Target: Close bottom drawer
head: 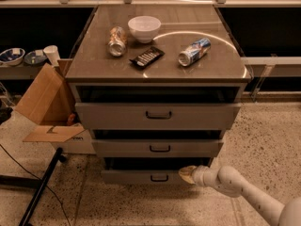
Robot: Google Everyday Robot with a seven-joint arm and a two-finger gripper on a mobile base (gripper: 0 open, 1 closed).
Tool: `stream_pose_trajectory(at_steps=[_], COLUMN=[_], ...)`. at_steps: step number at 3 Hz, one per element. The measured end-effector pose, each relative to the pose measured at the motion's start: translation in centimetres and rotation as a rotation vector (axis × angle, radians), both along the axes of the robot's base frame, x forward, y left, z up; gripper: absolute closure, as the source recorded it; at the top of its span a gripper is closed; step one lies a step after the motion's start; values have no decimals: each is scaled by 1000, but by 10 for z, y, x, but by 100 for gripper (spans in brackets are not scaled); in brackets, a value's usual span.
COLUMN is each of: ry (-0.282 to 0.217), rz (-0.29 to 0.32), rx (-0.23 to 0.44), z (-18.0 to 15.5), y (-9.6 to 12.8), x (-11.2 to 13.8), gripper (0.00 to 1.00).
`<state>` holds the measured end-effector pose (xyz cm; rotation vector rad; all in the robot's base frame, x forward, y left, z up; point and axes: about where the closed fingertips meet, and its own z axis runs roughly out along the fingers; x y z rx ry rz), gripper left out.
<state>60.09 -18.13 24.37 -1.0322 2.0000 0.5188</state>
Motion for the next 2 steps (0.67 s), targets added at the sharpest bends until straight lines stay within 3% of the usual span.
stream_pose_trajectory(at_steps=[2], ry=[135], rz=[116], rx=[-37], z=[-35], y=[23], x=[-36], gripper=[100])
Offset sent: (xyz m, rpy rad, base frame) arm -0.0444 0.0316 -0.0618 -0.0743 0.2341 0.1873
